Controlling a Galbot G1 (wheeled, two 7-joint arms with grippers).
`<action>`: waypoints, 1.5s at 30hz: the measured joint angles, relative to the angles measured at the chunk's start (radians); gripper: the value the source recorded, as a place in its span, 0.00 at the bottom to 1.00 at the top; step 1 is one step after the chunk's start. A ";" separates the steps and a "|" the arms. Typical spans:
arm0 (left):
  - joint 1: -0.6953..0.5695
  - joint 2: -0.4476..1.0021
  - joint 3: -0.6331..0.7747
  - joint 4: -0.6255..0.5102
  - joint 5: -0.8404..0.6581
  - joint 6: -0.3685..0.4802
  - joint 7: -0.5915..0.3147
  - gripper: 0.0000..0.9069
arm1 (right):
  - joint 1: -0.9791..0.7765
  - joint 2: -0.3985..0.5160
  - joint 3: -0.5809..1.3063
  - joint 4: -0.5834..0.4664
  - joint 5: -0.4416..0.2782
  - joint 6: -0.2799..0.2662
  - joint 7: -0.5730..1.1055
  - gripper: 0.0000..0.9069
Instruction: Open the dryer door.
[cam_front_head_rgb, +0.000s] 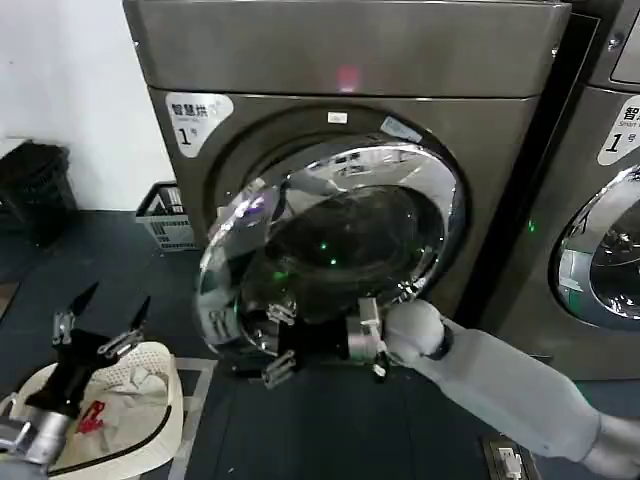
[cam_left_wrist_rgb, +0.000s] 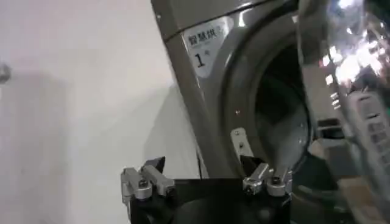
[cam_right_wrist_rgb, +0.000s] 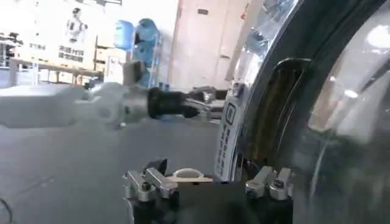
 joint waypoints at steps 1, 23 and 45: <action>-0.008 0.011 0.009 0.006 0.003 0.000 0.002 1.00 | -0.004 -0.010 0.001 0.011 0.003 0.001 -0.002 1.00; -0.353 0.316 0.443 0.123 -0.019 0.002 0.120 1.00 | -0.398 -0.325 0.436 0.234 0.049 0.103 -0.185 1.00; -0.723 0.253 0.937 0.215 -0.040 -0.039 0.155 1.00 | -1.777 -0.061 1.906 0.457 0.080 0.346 -0.084 1.00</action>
